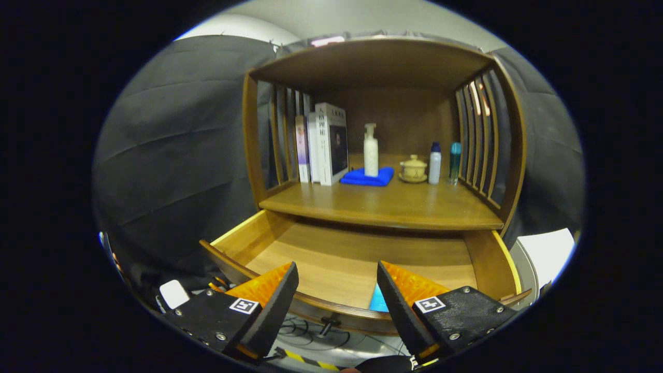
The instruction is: Pull open the drawer, take out the items inside it, and place them on the countertop above the cabinet.
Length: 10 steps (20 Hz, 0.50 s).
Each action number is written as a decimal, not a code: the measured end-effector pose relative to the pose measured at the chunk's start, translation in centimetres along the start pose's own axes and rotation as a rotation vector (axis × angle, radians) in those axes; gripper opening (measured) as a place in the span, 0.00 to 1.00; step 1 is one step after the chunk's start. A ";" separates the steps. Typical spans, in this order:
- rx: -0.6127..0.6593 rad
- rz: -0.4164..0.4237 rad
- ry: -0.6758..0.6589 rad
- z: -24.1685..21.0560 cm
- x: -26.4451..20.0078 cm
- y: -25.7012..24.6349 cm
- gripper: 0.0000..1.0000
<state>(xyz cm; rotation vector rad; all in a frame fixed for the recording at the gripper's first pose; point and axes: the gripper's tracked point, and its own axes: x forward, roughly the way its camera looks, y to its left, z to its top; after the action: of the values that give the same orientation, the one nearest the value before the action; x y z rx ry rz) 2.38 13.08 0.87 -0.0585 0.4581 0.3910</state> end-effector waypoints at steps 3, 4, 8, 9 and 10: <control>0.004 -0.024 0.085 0.5 1.6 -1.3 0.94; 0.011 -0.016 0.118 0.4 2.3 -1.4 0.94; 0.044 -0.028 0.281 -1.8 4.7 -2.7 0.94; 0.055 -0.030 0.325 -2.7 5.2 -3.1 0.94; 0.065 -0.033 0.371 -3.4 5.6 -3.5 0.94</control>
<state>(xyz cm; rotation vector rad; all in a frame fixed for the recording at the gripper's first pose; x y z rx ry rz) 6.89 11.37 -4.71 -0.0760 0.8344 0.3331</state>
